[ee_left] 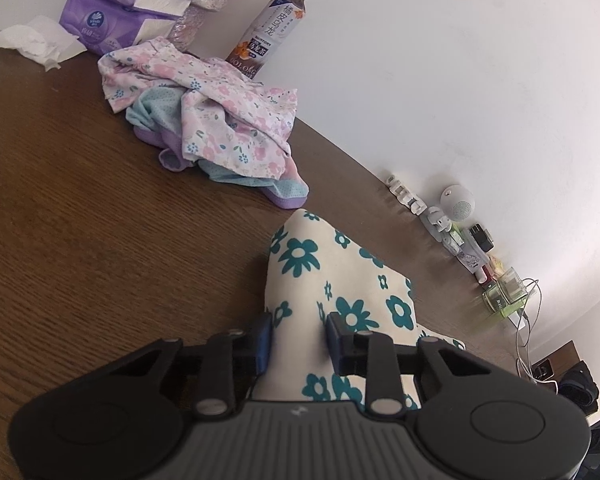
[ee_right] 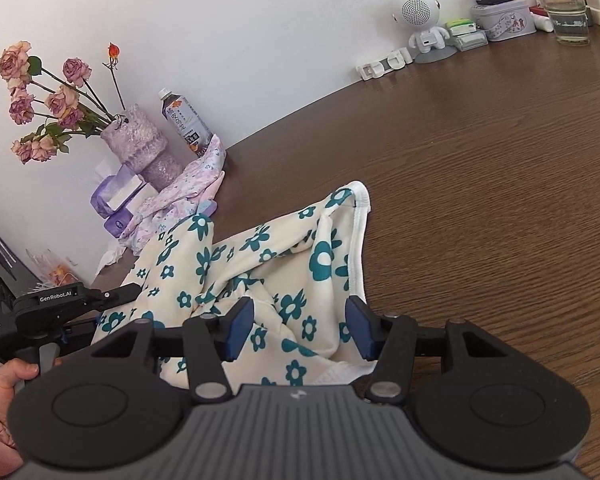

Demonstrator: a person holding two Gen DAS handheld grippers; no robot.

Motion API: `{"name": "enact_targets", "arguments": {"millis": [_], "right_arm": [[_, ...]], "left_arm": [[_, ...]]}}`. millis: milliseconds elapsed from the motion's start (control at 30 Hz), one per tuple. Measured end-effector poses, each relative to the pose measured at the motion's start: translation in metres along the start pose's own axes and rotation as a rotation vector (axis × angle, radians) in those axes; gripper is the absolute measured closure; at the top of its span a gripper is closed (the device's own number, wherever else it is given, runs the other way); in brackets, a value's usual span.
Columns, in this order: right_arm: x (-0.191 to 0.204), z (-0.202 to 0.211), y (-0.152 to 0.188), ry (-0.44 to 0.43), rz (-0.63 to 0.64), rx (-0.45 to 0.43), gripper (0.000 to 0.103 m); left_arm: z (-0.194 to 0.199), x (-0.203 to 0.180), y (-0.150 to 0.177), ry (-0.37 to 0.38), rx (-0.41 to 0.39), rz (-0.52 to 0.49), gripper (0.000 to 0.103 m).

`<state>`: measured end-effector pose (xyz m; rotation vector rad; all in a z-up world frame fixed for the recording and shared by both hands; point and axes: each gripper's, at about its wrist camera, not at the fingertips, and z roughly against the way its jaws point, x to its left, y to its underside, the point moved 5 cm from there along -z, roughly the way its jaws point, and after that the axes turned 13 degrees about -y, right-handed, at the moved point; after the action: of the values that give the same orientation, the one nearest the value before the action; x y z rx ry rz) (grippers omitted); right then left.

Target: Fold clothes

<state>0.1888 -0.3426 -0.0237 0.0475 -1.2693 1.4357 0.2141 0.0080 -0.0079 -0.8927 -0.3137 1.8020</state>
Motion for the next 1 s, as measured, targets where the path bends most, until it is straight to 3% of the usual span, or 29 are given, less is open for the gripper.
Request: {"name": "enact_targets", "arguments": {"millis": [333,567,1000], "right_arm": [[0.009,-0.003,0.01,-0.072,-0.026,0.031,0.051],[0.016,-0.003,0.015,-0.118,-0.027,0.05,0.051],[0.022,0.002,0.019,-0.151,-0.033,0.053,0.05]], "left_arm": [[0.012,-0.029,-0.017,-0.048,-0.085,-0.152,0.082],[0.021,-0.065,-0.019,-0.117,-0.169,-0.326,0.083],[0.028,-0.13,0.011,-0.258,-0.358,-0.668,0.083]]}}
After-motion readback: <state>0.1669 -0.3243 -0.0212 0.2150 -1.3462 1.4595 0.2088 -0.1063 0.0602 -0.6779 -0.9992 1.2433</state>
